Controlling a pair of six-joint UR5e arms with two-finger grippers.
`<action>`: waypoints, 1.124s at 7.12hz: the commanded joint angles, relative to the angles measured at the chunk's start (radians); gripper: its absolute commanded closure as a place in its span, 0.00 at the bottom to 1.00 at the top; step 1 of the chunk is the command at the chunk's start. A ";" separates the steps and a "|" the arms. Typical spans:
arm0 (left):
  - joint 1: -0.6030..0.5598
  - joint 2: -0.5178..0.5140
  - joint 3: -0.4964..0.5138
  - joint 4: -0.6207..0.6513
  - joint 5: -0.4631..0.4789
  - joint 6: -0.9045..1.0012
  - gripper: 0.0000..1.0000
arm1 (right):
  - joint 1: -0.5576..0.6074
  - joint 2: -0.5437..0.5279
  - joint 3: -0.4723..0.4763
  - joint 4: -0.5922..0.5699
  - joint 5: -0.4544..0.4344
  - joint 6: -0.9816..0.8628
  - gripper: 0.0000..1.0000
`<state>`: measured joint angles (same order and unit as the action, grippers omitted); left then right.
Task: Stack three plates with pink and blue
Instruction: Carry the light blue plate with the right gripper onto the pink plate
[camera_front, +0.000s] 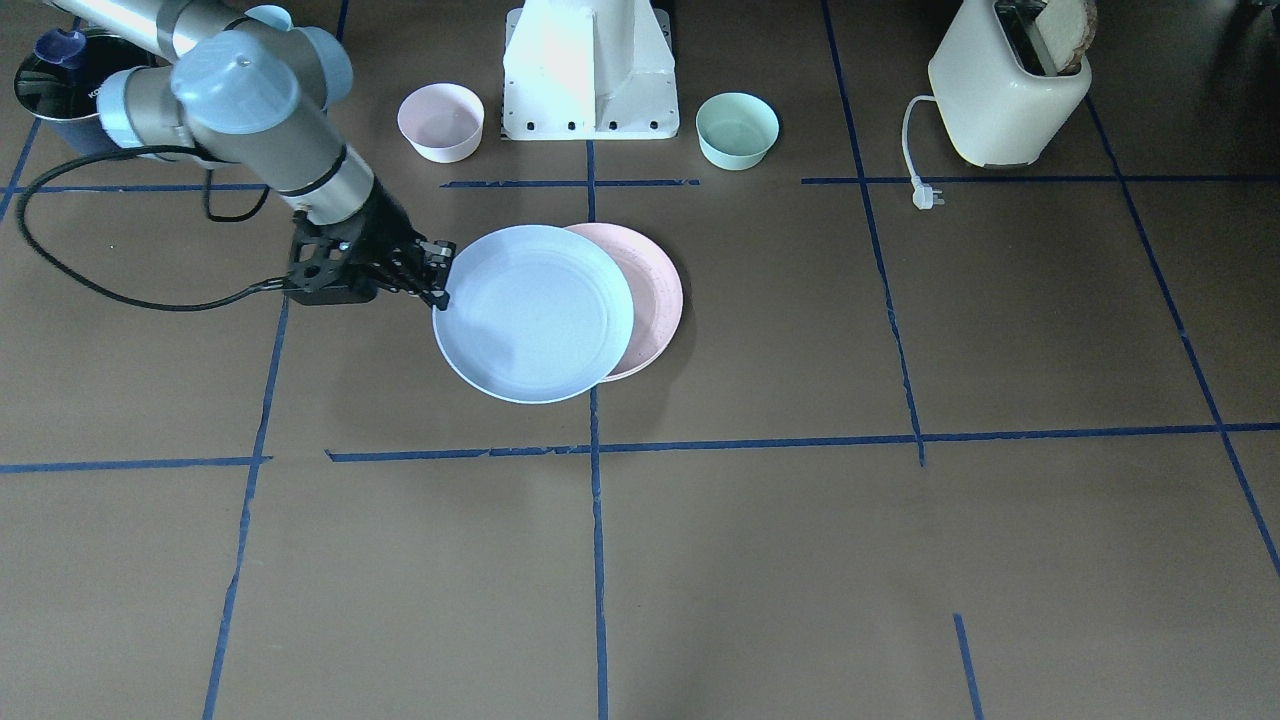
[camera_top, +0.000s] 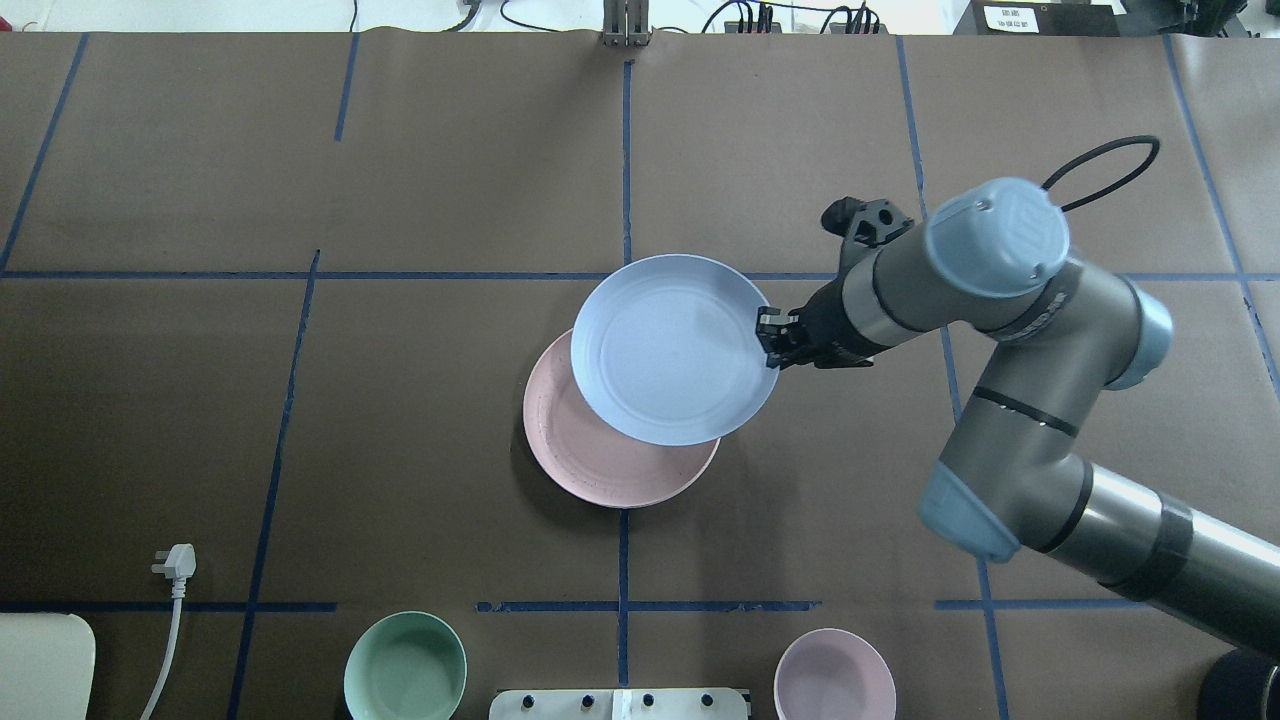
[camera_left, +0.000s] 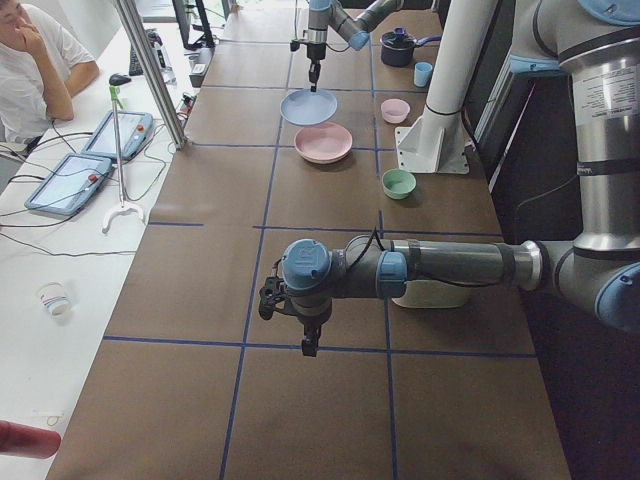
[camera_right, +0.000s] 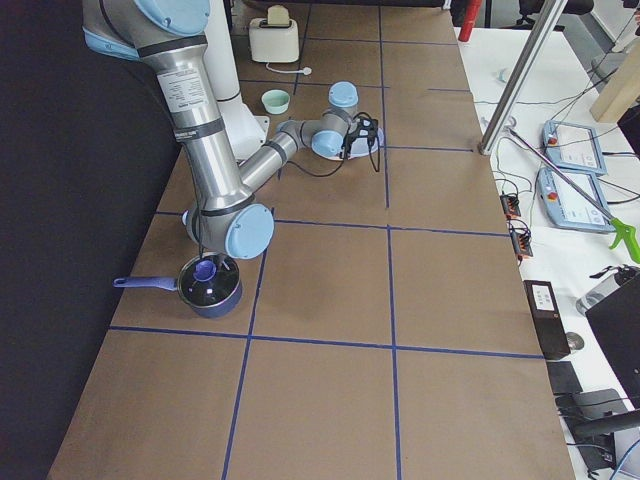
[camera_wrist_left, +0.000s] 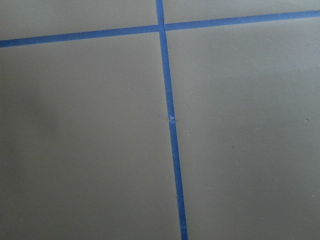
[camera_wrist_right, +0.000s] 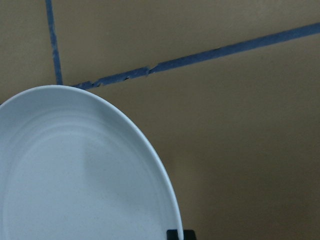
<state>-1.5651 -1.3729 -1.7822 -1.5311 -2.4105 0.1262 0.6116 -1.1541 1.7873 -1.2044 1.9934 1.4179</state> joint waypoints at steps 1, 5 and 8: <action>0.000 0.000 0.001 0.000 -0.001 0.000 0.00 | -0.093 0.044 -0.016 -0.035 -0.088 0.042 1.00; 0.000 0.000 0.001 0.000 -0.002 0.000 0.00 | -0.122 0.042 -0.019 -0.033 -0.099 0.042 0.78; 0.000 -0.002 0.001 -0.001 -0.002 0.003 0.00 | -0.045 0.039 -0.017 -0.043 -0.063 0.024 0.00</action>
<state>-1.5647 -1.3732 -1.7809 -1.5312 -2.4137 0.1264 0.5111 -1.1134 1.7700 -1.2413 1.8978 1.4535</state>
